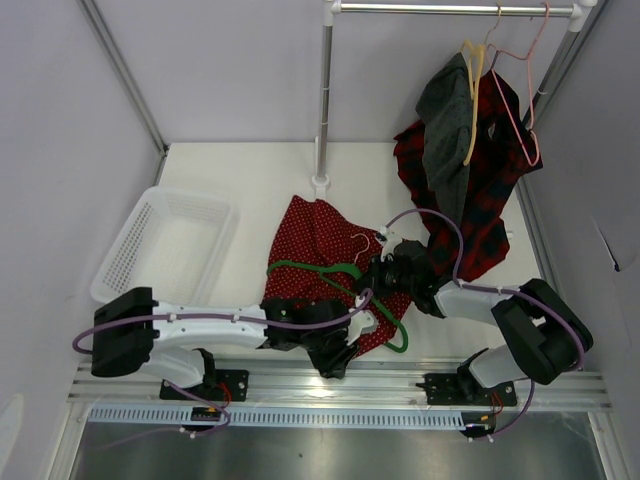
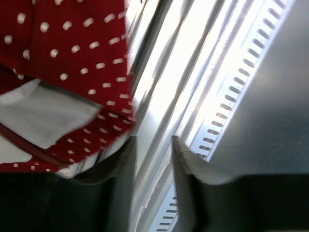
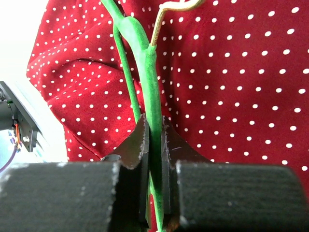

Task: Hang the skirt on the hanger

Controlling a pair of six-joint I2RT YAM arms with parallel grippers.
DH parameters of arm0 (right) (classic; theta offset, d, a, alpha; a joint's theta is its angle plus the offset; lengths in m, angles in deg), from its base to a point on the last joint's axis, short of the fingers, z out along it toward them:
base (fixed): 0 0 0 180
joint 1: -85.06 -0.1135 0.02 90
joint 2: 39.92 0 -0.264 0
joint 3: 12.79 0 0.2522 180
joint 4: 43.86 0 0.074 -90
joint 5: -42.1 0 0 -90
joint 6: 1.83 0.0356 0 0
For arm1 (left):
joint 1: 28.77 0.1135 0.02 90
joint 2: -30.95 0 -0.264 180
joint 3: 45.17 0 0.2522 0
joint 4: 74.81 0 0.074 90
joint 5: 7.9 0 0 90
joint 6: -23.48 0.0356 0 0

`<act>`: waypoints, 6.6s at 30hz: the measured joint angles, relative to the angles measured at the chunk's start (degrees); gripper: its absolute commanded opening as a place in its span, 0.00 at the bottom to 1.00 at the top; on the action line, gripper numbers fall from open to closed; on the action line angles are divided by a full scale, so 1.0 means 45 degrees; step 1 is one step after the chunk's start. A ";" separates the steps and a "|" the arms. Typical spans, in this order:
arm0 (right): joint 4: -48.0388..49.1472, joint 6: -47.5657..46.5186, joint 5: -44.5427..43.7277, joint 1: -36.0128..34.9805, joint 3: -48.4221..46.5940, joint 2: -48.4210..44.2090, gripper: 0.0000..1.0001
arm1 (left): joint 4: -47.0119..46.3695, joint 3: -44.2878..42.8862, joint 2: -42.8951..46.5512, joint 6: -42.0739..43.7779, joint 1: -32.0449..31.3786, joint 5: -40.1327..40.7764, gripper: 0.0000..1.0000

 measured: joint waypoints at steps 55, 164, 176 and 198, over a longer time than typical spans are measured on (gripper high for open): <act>0.0209 0.0296 -0.0753 -0.0947 -0.0175 -0.0661 0.00 | -0.3351 0.1258 0.1015 -0.5736 0.0165 0.2390 0.00; 0.0996 -0.0661 -0.4371 -0.2278 -0.1107 0.0073 0.03 | -0.3342 0.0199 -0.1443 -0.3813 -0.0597 0.8155 0.47; 0.0996 -0.0670 -0.4352 -0.2288 -0.1107 0.0073 0.02 | -0.3638 0.0287 -0.1836 -0.3755 -0.0772 0.8286 0.01; 0.0738 -0.0675 -0.4454 -0.2443 -0.1122 -0.0063 0.02 | -0.3891 0.1831 0.0272 -0.3944 -0.2016 0.6883 0.00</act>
